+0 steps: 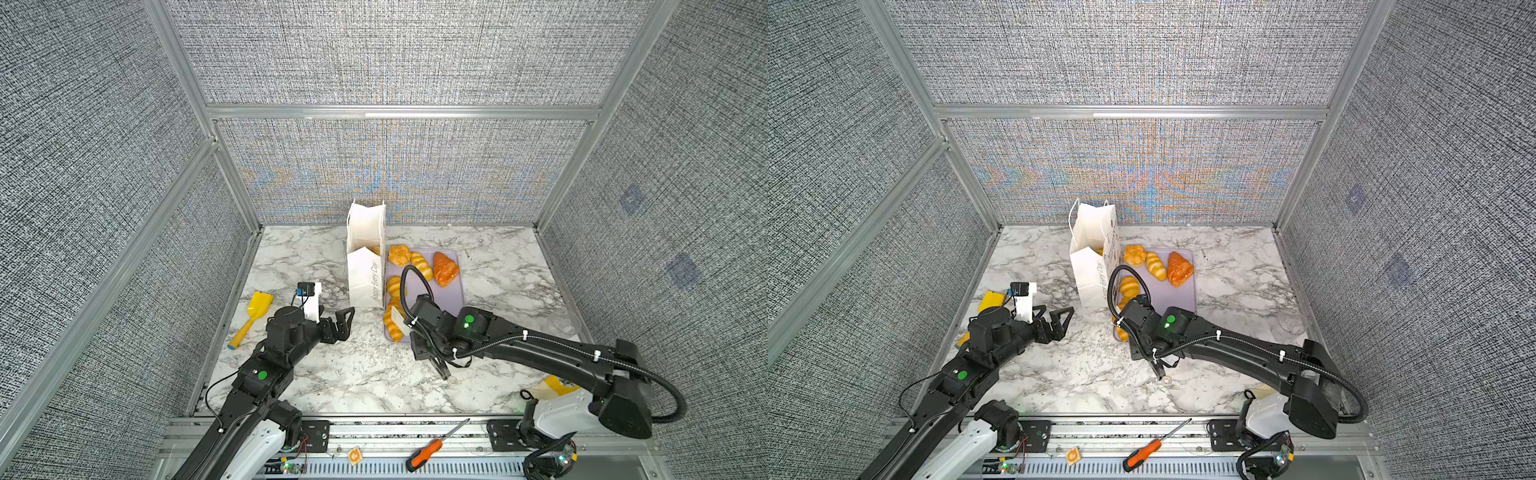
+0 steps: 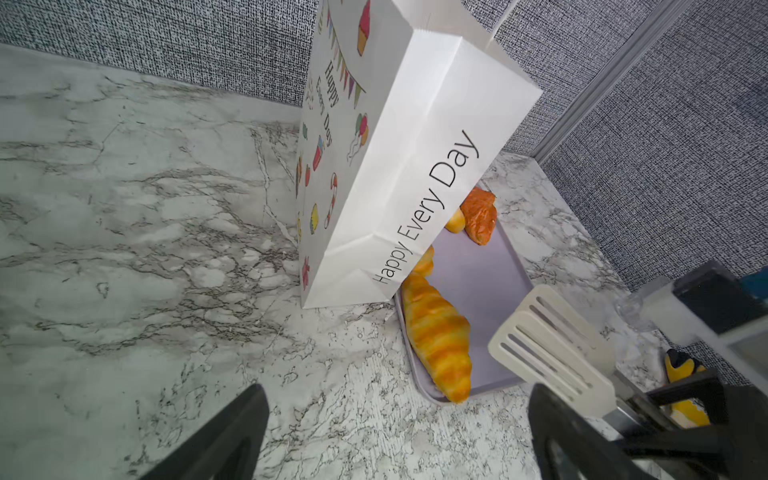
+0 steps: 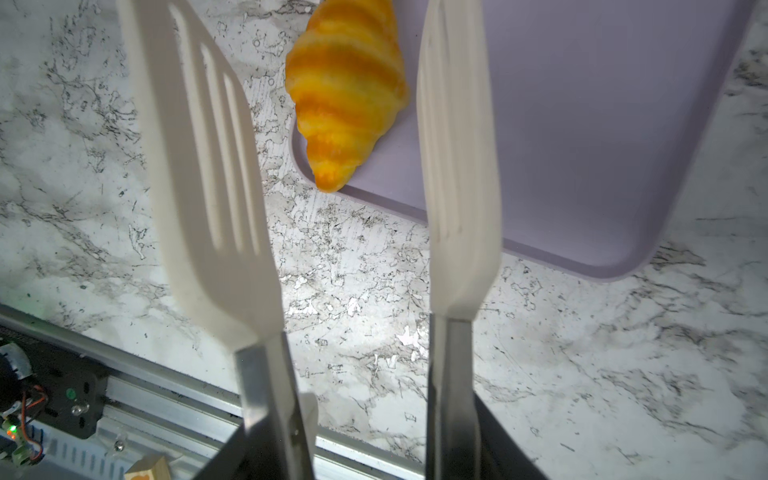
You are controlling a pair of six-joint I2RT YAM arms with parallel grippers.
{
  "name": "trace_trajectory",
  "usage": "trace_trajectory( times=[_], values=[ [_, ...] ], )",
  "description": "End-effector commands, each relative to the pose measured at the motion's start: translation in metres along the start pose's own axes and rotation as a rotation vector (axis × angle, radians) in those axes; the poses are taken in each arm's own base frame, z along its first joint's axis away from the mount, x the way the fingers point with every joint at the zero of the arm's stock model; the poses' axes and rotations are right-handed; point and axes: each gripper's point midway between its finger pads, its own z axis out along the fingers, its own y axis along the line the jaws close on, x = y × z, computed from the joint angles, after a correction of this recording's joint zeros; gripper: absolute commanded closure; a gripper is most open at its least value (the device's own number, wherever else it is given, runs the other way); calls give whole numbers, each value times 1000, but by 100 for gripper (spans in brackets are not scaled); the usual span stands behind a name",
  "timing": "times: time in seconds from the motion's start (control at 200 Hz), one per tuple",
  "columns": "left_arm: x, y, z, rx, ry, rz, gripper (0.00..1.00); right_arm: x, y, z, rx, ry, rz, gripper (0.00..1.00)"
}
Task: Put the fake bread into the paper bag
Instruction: 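Lower the tongs onto the large striped croissant nearest the robot with the right gripper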
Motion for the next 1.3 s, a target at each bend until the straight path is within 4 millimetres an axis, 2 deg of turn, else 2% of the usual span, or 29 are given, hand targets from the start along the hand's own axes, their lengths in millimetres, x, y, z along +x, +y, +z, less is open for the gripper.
trace_trajectory(
  times=[0.0, 0.25, 0.575, 1.036, 1.296],
  values=[
    [-5, 0, 0, -11, -36, -31, 1, -2, 14, 10, -42, 1, 19, 44],
    [-3, 9, -2, -91, -15, -8, 1, 9, 12, 32, 15, 64, -2, 44],
    [7, -1, 6, -60, 19, 1, 1, 20, -11, 44, 164, 140, -36, 44],
    [4, -3, 7, -71, 8, 16, 1, 30, -60, 40, 278, 195, -49, 44],
    [12, -6, 9, -64, 41, 10, 1, 21, -54, 33, 236, 169, -122, 44]
  ],
)
